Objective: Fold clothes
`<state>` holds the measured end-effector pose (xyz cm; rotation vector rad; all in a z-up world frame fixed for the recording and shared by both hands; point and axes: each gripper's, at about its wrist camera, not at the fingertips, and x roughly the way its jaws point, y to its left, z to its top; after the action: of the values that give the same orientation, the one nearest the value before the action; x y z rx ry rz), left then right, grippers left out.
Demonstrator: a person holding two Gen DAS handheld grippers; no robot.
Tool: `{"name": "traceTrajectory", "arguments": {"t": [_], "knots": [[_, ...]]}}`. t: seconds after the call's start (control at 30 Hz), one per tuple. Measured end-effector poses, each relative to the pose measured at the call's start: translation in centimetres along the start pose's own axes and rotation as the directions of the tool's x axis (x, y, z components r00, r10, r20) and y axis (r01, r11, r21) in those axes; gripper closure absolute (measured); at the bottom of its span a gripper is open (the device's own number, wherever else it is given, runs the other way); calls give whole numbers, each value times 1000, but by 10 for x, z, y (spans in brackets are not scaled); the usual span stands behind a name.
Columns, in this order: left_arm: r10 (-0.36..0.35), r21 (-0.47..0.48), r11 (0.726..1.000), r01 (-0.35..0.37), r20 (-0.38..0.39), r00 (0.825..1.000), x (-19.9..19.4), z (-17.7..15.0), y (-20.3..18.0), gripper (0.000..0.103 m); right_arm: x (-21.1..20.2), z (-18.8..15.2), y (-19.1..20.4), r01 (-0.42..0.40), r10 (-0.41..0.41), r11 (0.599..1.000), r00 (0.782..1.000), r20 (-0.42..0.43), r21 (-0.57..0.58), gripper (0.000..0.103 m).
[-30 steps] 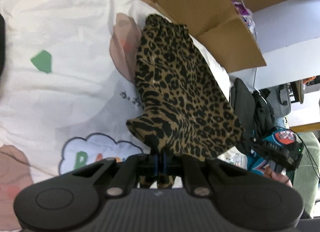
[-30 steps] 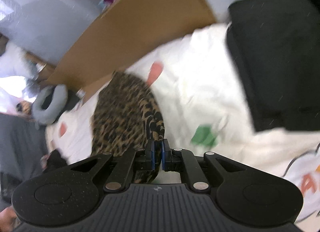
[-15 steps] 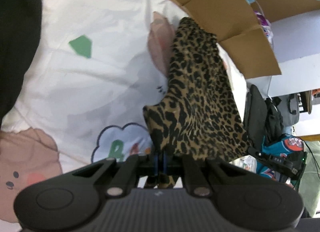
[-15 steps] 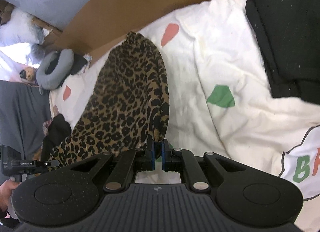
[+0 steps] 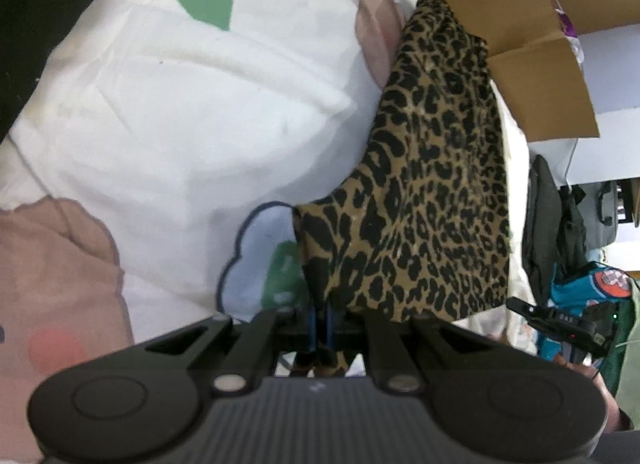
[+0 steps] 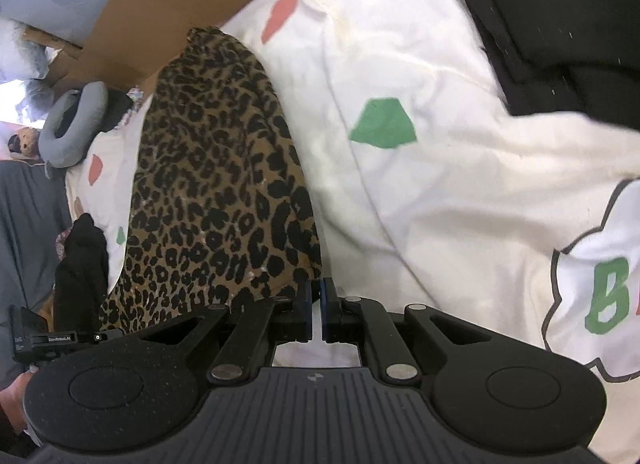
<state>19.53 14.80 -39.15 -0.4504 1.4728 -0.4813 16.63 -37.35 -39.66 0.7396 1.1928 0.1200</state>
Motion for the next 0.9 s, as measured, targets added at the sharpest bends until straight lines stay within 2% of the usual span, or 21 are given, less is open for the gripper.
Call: {"name": "traceTrajectory", "arguments": {"t": [0.2, 0.37, 0.43, 0.47, 0.57, 0.6, 0.73, 0.9], "knots": [[-6, 0, 1000, 6, 34, 999, 15, -4, 5, 98, 7, -2, -21, 7, -7, 1000, 1000, 15, 26, 103], [-21, -3, 1000, 21, 61, 998, 17, -10, 4, 98, 0, 6, -20, -8, 8, 1000, 999, 45, -14, 102], [-26, -4, 1000, 26, 65, 998, 16, -11, 5, 98, -6, 12, -17, -6, 8, 999, 998, 61, -43, 97], [-29, -2, 1000, 29, 65, 997, 14, -11, 9, 98, -8, 15, -15, -8, 12, 999, 998, 68, -53, 90], [-35, 1, 999, 35, 64, 997, 12, -11, 13, 98, -13, 25, -8, -40, 47, 996, 995, 83, -81, 63], [-35, 3, 999, 35, 64, 997, 12, -11, 13, 98, -11, 28, -4, -52, 60, 994, 995, 82, -95, 58], [-34, -6, 999, 34, 67, 997, 13, -12, 12, 98, 8, 32, 10, -54, 61, 986, 997, 42, -156, 56], [-34, 0, 999, 34, 60, 998, 13, -9, 14, 98, 32, 30, 12, -26, 25, 983, 1000, -7, -183, 56]]}}
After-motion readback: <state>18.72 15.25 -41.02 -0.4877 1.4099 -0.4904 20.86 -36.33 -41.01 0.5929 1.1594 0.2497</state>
